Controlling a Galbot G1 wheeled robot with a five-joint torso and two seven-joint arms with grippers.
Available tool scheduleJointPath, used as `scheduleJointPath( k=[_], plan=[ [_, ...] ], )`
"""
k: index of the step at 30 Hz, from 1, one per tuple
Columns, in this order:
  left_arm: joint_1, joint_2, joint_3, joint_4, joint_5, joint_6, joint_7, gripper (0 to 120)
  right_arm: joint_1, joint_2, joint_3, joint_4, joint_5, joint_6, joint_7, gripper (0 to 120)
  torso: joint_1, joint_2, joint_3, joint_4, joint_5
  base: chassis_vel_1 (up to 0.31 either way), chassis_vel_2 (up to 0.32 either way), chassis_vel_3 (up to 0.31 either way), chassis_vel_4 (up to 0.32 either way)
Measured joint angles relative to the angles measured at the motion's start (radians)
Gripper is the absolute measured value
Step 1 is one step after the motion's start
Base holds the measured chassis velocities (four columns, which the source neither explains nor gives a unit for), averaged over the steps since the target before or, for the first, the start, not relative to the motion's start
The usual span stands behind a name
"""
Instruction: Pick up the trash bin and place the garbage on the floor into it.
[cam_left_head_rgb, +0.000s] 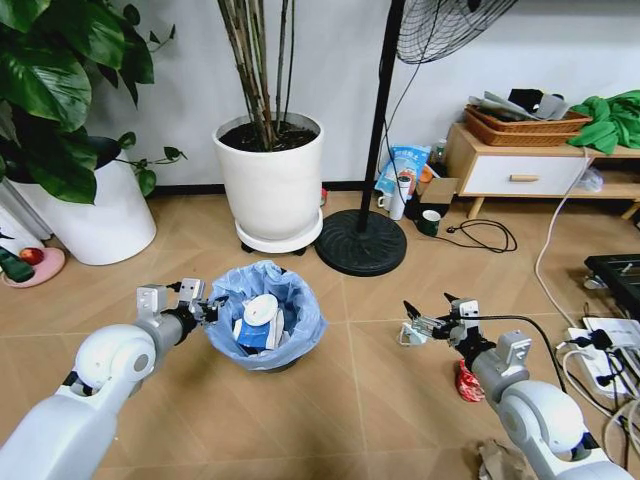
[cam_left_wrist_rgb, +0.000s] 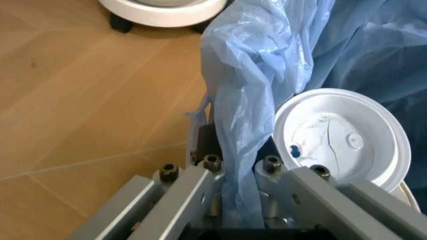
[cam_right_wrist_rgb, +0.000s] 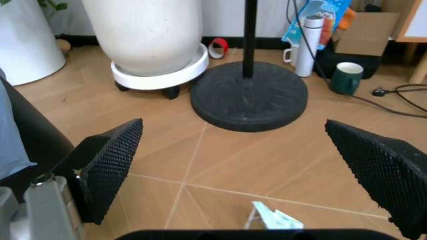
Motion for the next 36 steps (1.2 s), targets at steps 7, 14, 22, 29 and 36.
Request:
scheduleJointPath(
  k=[7, 14, 22, 29, 36],
  plan=[
    [0.000, -0.001, 0.002, -0.001, 0.000, 0.000, 0.000, 0, -0.009, 0.003, 0.003, 0.000, -0.002, 0.001, 0.000, 100, 0.000, 0.000, 0.000, 0.0000, 0.0000, -0.071, -0.137, 0.071, 0.126],
    [-0.001, -0.007, 0.004, -0.001, 0.002, 0.000, 0.000, 0, -0.027, 0.019, 0.015, 0.005, -0.011, 0.018, 0.020, 100, 0.000, 0.000, 0.000, 0.0000, 0.0006, -0.040, -0.073, 0.040, 0.074],
    [-0.004, -0.018, 0.008, -0.001, 0.008, 0.000, 0.005, 0, -0.104, 0.023, 0.087, 0.056, -0.017, 0.007, 0.021, 100, 0.000, 0.000, 0.000, 0.0001, 0.0000, 0.000, 0.000, 0.000, 0.000],
    [-0.011, -0.034, 0.011, -0.001, 0.017, 0.000, 0.017, 0, -0.237, 0.072, 0.188, 0.102, -0.035, 0.011, 0.006, 100, 0.000, 0.000, 0.000, 0.0000, 0.0003, 0.000, 0.000, 0.000, 0.000],
    [-0.024, -0.040, 0.022, 0.002, 0.019, 0.000, 0.032, 0, -0.349, 0.113, 0.296, 0.095, -0.069, 0.054, -0.096, 100, 0.000, 0.000, 0.000, 0.0000, 0.0002, 0.000, 0.000, 0.000, 0.000]
  ],
)
